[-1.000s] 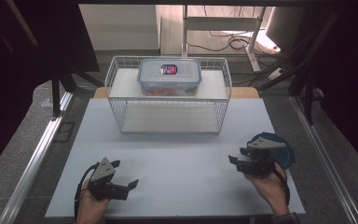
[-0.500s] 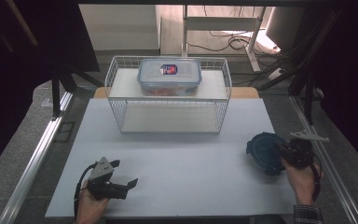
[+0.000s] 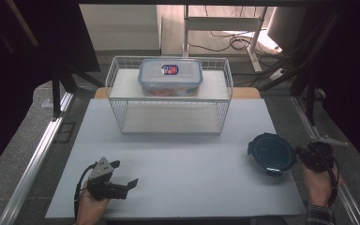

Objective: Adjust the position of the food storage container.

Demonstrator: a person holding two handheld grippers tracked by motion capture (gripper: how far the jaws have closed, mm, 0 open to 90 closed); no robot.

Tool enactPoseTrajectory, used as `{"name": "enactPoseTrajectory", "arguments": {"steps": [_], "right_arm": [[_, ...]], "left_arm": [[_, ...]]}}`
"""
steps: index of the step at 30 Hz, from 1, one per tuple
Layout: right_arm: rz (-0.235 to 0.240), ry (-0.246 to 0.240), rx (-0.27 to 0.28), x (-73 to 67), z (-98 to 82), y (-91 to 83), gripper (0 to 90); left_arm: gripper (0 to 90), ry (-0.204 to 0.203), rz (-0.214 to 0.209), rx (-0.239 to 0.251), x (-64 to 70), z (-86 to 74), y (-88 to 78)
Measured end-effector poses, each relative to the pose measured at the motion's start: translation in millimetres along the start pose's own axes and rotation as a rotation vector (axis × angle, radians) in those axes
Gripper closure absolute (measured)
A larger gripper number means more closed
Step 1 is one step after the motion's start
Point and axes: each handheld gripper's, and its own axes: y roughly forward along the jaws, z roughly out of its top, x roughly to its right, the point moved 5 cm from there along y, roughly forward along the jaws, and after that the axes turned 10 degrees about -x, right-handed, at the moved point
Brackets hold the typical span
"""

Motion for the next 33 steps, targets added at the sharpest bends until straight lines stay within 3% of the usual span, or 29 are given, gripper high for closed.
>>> {"name": "enactPoseTrajectory", "arguments": {"steps": [3, 7, 13, 21, 28, 33], "right_arm": [[-0.021, 0.006, -0.032, 1.1, -4.5, 6.4, 89.5], [-0.016, 0.025, -0.029, 0.5, -4.6, 6.3, 89.7], [0.006, 0.008, -0.023, -10.6, -0.5, 9.9, 89.7], [0.108, -0.027, -0.03, -42.6, 5.4, 15.3, 89.8], [0.225, -0.081, -0.06, -76.4, 3.9, 20.5, 89.7], [0.242, -0.143, -0.062, -102.8, 5.0, 20.7, 89.8]], "left_arm": [[2.0, -0.005, 0.0, 0.0, -0.6, -0.2, -0.1], [2.1, -0.017, -0.004, -0.003, -2.5, -0.5, 1.0], [2.2, -0.028, -0.01, -0.002, -3.5, -0.9, 0.8], [2.2, -0.036, -0.001, -0.009, -4.6, -1.4, 1.8], [2.2, -0.06, -0.014, 0.002, -7.9, -1.7, 1.2], [2.2, -0.058, -0.017, 0.0, -7.3, -1.7, 1.5]]}}
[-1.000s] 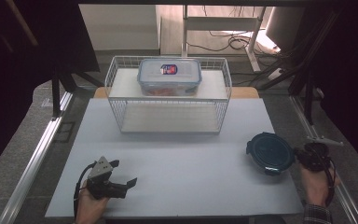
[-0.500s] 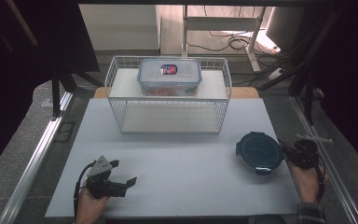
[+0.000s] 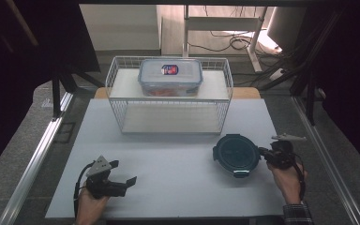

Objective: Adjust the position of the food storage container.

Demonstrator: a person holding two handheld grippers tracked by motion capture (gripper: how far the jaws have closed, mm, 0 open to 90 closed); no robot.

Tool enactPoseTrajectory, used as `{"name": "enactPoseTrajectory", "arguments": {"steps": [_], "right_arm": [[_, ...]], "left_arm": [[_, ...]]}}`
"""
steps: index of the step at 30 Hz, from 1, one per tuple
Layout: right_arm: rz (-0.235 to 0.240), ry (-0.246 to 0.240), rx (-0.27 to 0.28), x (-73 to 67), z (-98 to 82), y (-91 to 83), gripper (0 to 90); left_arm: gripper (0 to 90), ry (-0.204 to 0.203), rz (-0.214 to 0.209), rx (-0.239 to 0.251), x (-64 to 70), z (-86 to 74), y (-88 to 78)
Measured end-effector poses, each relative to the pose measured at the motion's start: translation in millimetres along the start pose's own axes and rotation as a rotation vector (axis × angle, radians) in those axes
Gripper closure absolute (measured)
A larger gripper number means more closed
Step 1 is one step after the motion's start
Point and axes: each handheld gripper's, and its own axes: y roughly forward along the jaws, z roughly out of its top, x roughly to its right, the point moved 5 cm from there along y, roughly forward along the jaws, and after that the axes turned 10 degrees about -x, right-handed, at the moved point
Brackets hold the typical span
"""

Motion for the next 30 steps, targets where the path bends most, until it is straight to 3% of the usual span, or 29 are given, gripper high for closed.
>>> {"name": "enactPoseTrajectory", "arguments": {"steps": [6, 16, 25, 30], "right_arm": [[0.066, -0.063, -0.013, -36.5, 3.4, 6.7, 89.7], [0.134, -0.154, -0.018, -86.2, 7.2, 13.7, 89.7], [0.209, -0.194, -0.018, -119.7, 7.3, 16.8, 89.7], [0.294, -0.207, -0.01, -141.8, 6.7, 18.6, 89.7]], "left_arm": [[2.2, 0.003, -0.002, -0.006, 1.2, 0.0, 0.7], [2.4, -0.004, -0.009, -0.016, 0.7, -0.6, 1.6], [2.4, -0.005, -0.01, -0.023, 0.9, -0.9, 2.3], [2.4, -0.008, -0.011, -0.025, 0.7, -1.1, 2.7]]}}
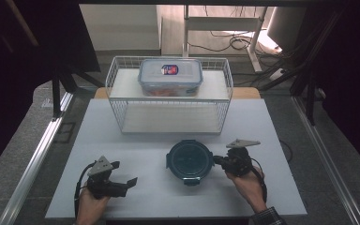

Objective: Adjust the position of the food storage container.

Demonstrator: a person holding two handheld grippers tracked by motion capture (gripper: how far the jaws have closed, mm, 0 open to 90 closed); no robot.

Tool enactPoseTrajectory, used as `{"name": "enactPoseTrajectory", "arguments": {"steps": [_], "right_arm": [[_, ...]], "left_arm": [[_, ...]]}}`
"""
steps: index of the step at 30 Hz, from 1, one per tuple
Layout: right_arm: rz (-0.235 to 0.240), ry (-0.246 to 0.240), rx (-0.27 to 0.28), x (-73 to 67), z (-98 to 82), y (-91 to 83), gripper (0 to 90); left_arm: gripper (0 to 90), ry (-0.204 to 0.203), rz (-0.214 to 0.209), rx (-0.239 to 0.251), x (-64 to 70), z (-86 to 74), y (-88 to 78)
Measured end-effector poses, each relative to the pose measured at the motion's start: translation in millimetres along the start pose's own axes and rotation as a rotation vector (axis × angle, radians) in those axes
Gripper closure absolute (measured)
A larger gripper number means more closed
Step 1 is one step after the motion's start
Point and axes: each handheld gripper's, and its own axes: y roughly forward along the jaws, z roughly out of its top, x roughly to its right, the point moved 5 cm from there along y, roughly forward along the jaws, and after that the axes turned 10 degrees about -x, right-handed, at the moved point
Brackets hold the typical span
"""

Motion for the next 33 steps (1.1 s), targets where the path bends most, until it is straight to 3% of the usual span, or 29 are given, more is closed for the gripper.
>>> {"name": "enactPoseTrajectory", "arguments": {"steps": [7, 12, 14, 16, 17, 19, 24, 28, 33], "right_arm": [[0.007, -0.032, 0.006, -19.1, 6.4, 10.8, 89.7], [0.052, -0.074, -0.008, -38.0, 7.5, 20.0, 89.7], [0.03, -0.107, -0.016, -40.4, 8.3, 20.2, 89.6], [0.054, -0.106, -0.016, -38.3, 7.8, 19.0, 89.3], [0.042, -0.109, -0.009, -36.0, 7.6, 17.6, 88.7], [0.018, -0.125, 0.014, -32.4, 7.6, 11.5, 83.8], [0.027, -0.143, 0.061, -28.2, -1.6, -4.3, 63.1], [0.034, -0.149, 0.089, -25.3, -8.7, -14.1, 43.2], [0.047, -0.162, 0.134, -27.4, -14.3, -21.2, 18.2]], "left_arm": [[2.5, 0.0, 0.0, 0.001, 0.2, -0.4, -0.8], [2.9, -0.008, -0.006, -0.015, 0.8, -0.9, -0.9], [3.2, -0.012, -0.009, -0.019, 0.8, -1.4, -1.6], [3.4, -0.016, -0.008, -0.025, 0.2, -2.4, -2.6], [3.6, -0.021, -0.009, -0.025, -0.2, -2.8, -3.1], [4.2, -0.03, -0.022, -0.029, -0.5, -3.4, -4.5], [5.1, -0.044, -0.056, -0.051, 2.2, -4.6, -6.1], [3.8, -0.007, -0.035, -0.08, 7.3, -5.3, -3.0], [1.3, 0.024, -0.001, -0.084, 11.2, -6.0, -0.9]]}}
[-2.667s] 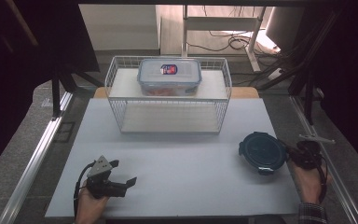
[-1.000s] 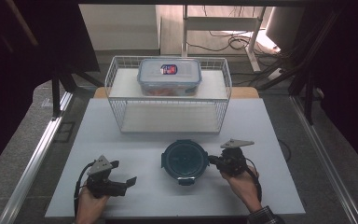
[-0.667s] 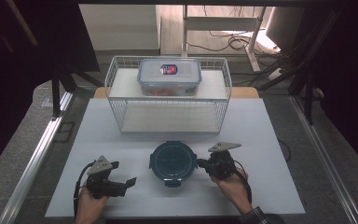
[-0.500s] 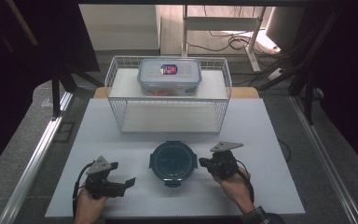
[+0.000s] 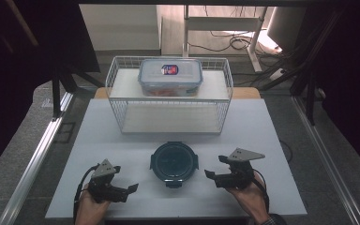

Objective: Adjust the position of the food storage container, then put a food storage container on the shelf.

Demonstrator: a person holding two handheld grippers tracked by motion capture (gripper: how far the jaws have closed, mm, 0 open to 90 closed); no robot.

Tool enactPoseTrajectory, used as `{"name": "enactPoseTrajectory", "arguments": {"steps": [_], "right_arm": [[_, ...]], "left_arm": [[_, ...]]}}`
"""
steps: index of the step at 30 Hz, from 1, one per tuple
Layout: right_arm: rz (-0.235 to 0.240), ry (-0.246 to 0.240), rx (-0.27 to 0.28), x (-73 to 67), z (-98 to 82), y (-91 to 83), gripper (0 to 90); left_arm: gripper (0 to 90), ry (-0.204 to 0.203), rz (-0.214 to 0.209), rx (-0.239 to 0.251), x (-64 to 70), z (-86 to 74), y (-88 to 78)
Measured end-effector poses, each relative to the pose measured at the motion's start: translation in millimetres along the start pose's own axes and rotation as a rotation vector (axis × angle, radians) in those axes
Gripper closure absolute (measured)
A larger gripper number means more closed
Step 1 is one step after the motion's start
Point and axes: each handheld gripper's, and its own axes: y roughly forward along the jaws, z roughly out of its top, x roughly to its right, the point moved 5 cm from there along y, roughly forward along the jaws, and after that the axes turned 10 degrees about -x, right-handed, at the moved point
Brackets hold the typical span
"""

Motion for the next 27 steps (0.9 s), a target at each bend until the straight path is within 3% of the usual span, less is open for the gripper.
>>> {"name": "enactPoseTrajectory", "arguments": {"steps": [2, 8, 19, 27], "right_arm": [[0.011, -0.003, -0.005, -2.3, -4.0, 0.0, 10.2], [0.011, -0.009, -0.011, -4.8, -16.5, 0.5, 0.6], [-0.027, -0.031, -0.081, -2.6, -34.3, 9.2, 0.0], [-0.02, -0.007, -0.056, -2.5, -30.6, 9.4, 0.0]], "left_arm": [[0.9, 0.002, 0.004, 0.008, 0.3, -0.2, -0.8], [0.8, -0.002, -0.005, 0.026, 0.0, -0.4, -0.6], [0.7, 0.025, 0.001, -0.012, 2.1, -2.7, 7.0], [2.5, 0.048, -0.011, 0.039, 0.4, -0.6, 6.3]]}}
